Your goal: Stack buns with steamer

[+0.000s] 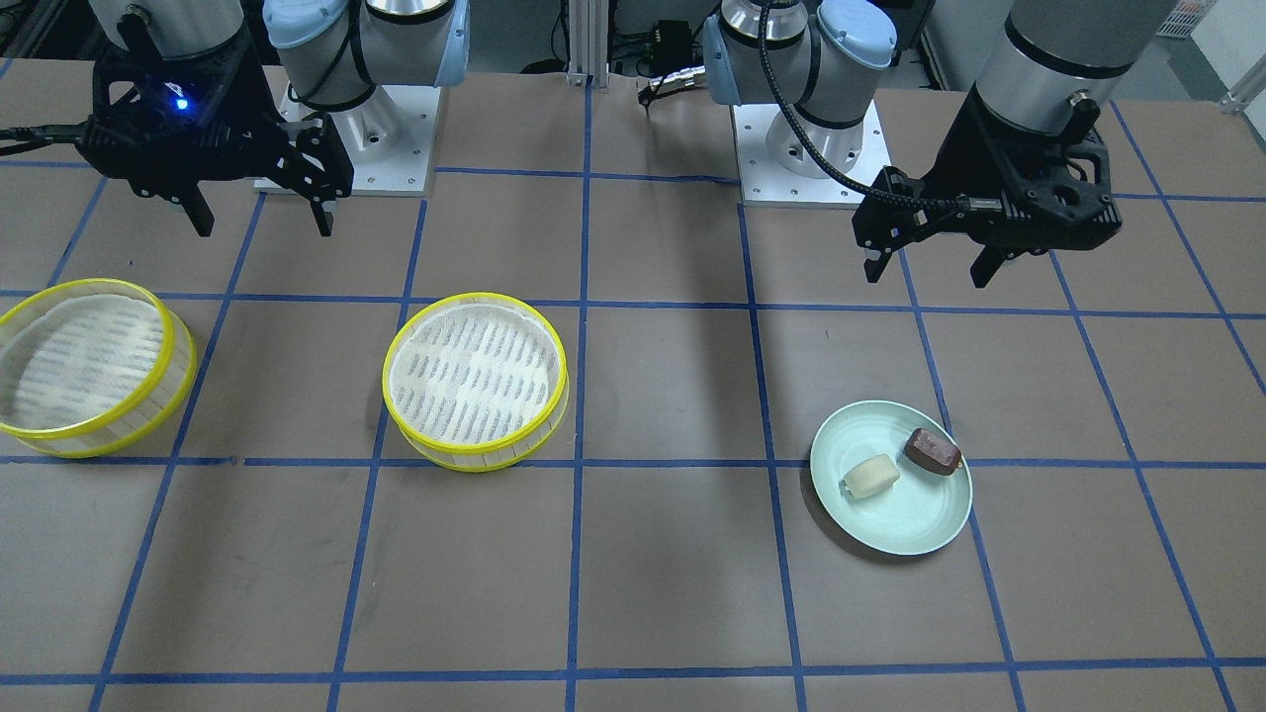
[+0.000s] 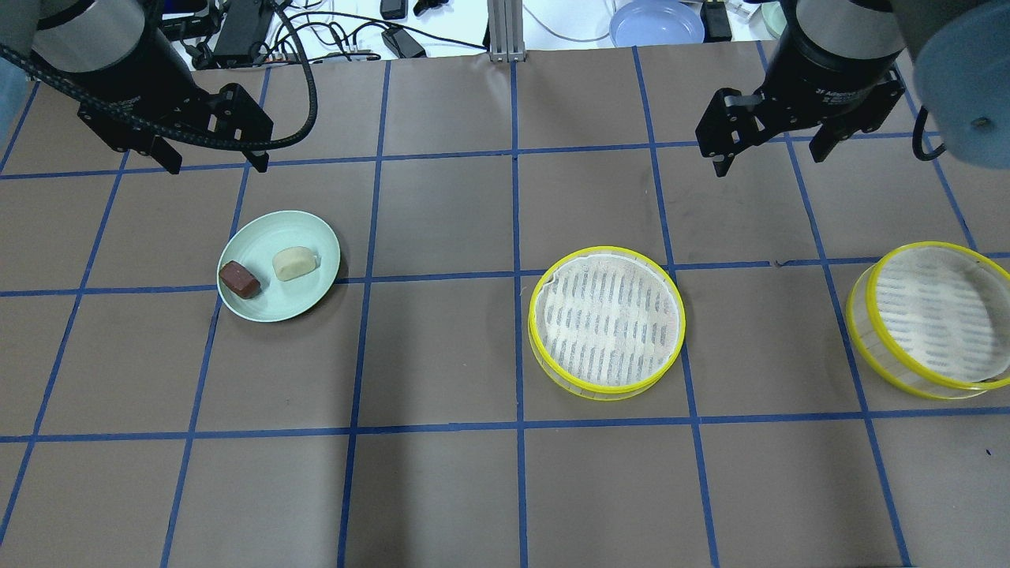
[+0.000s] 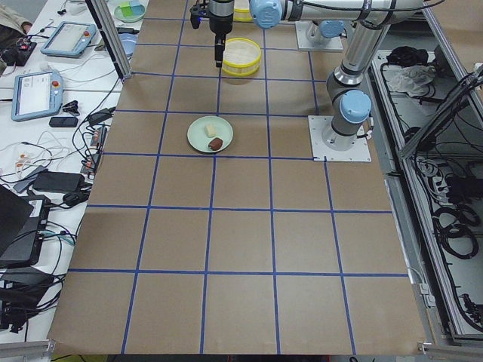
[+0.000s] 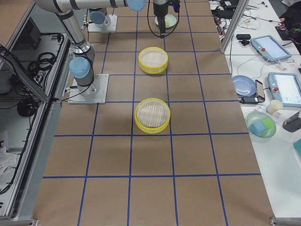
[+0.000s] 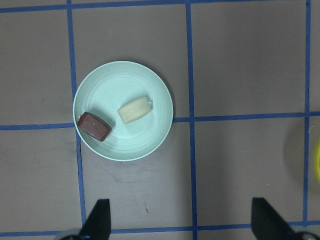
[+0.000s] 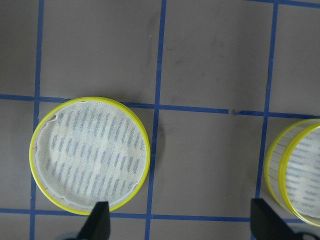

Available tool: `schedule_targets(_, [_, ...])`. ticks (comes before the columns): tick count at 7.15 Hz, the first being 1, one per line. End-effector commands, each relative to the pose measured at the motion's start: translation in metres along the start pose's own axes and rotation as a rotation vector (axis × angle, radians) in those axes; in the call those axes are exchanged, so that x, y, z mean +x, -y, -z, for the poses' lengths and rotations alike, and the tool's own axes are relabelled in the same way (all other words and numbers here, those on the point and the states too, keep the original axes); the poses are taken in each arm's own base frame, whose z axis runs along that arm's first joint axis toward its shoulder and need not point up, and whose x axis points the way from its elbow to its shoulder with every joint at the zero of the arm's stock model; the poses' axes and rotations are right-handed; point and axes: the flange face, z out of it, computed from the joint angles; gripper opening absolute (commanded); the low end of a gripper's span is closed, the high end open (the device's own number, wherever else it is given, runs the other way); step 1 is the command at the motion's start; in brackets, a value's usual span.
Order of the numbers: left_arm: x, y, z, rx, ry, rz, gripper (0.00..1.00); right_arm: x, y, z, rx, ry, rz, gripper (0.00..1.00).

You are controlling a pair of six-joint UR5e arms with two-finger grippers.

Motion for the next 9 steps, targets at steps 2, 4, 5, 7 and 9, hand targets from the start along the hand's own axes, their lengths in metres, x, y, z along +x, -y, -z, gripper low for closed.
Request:
schedule_targets(2, [0.000,-0.001,-0.006,-0.011,-0.003,-0.005,1.00,0.000,0.001,-0.003,-0.008,0.004,0.000,1.00])
schedule_targets(4, [-0.006,0.006,-0.017,-0.028,-0.002,-0.008,1.00,-0.001,0.001,-0.006,-0.014,0.005,0.000,1.00])
schedule_targets(5, [-0.010,0.016,-0.030,-0.034,-0.002,0.000,1.00,-0.001,0.000,-0.007,-0.017,0.005,0.000,1.00])
schedule_targets(7, [-0.013,0.028,-0.062,-0.037,0.001,-0.003,1.00,-0.001,0.000,-0.008,-0.021,0.006,0.000,1.00])
schedule_targets(9, [-0.035,0.036,-0.075,-0.051,-0.002,0.011,1.00,-0.001,0.000,-0.008,-0.023,0.006,-0.004,1.00])
